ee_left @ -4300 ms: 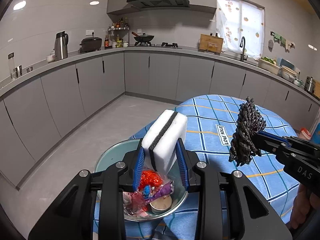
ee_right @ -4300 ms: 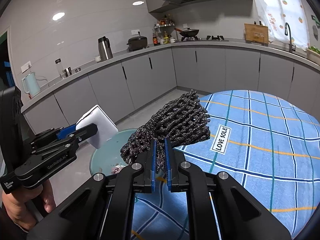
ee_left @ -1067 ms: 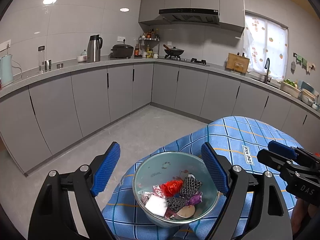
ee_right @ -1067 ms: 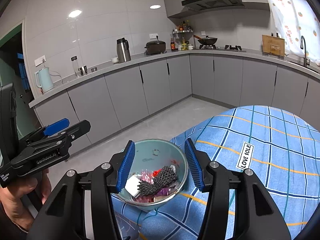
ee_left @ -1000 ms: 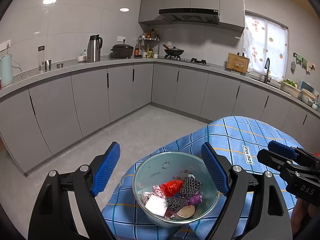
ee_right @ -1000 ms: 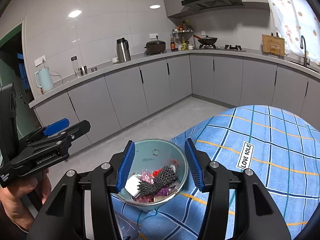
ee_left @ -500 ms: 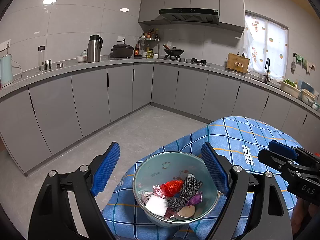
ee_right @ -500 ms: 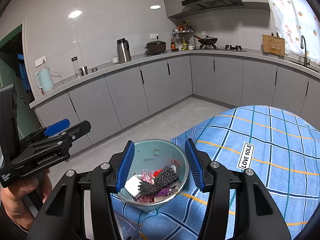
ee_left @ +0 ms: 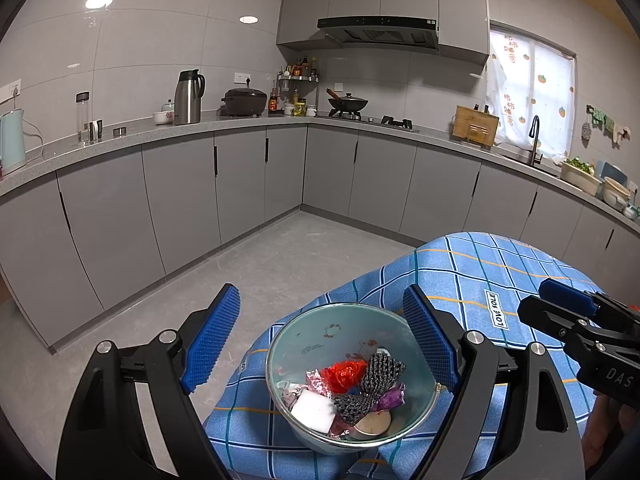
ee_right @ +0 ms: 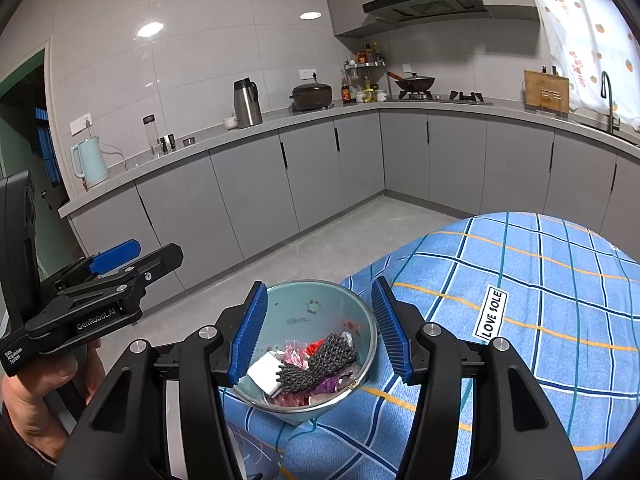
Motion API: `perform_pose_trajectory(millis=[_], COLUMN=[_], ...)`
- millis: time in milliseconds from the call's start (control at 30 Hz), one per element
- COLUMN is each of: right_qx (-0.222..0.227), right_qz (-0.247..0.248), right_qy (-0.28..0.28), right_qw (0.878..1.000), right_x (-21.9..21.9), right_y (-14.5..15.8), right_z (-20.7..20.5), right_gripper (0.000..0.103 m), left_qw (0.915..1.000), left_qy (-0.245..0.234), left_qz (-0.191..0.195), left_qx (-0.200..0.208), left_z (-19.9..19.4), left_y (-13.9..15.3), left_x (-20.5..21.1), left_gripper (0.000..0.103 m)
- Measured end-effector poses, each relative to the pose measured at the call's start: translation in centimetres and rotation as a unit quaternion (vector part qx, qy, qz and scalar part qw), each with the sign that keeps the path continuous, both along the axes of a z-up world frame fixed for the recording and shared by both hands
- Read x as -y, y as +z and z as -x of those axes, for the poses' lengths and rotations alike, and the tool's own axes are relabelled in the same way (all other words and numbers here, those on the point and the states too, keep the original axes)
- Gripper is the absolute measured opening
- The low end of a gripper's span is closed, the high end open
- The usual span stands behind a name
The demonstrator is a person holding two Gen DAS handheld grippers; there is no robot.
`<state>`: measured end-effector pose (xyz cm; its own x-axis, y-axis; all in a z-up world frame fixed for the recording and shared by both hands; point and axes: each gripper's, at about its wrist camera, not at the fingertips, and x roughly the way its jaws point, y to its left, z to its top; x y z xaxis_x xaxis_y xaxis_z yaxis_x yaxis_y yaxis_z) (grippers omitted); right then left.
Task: Collect trash
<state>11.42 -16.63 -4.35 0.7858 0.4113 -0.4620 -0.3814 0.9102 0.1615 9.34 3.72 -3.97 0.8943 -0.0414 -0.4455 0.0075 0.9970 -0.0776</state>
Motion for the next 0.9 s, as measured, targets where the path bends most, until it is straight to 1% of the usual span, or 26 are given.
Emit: perform_pose_trajectory(millis=[200, 267, 300, 367, 433, 700, 800, 900], right_qx=[0.002, 0.004, 0.005, 0.005, 0.006, 0.008, 0.009, 0.009], right_qz=[-0.001, -0.001, -0.001, -0.001, -0.001, 0.001, 0.001, 0.001], right_qy=[-0.001, -0.002, -0.002, -0.002, -0.002, -0.003, -0.004, -0.004], right_qw=[1.0, 1.0, 1.0, 1.0, 1.0, 1.0, 1.0, 1.0], right_x=[0.04, -0.01, -0.02, 0.0, -0.05, -0.06, -0.09, -0.08], right_y=[0.19, 0.37, 0.44, 0.45, 0.48, 0.57, 0.62, 0.64], right_z=[0.05, 0.12, 0.14, 0.19, 0.23, 0.22, 0.3, 0.29], right_gripper=[0.055, 0.055, 0.055, 0.055, 0.055, 0.055, 0.055, 0.055], left_qw=[1.0, 1.0, 1.0, 0.9999, 0.9998, 0.9996, 0.999, 0.9987], left_qy=[0.0, 0.003, 0.005, 0.006, 0.012, 0.017, 0.031, 0.033], left_qz=[0.0, -0.003, -0.004, -0.007, -0.008, -0.014, -0.027, -0.037], left_qx=[0.0, 0.002, 0.005, 0.008, 0.013, 0.017, 0.016, 0.014], left_z=[0.02, 0.04, 0.12, 0.17, 0.25, 0.18, 0.15, 0.09], left_y=[0.01, 0.04, 0.08, 0.22, 0.36, 0.6, 0.55, 0.32], left_x=[-0.01, 0.01, 0.01, 0.0, -0.08, -0.19, 0.05, 0.23], left_gripper=[0.083, 0.089, 0.093, 0.094, 0.097, 0.097, 0.097, 0.097])
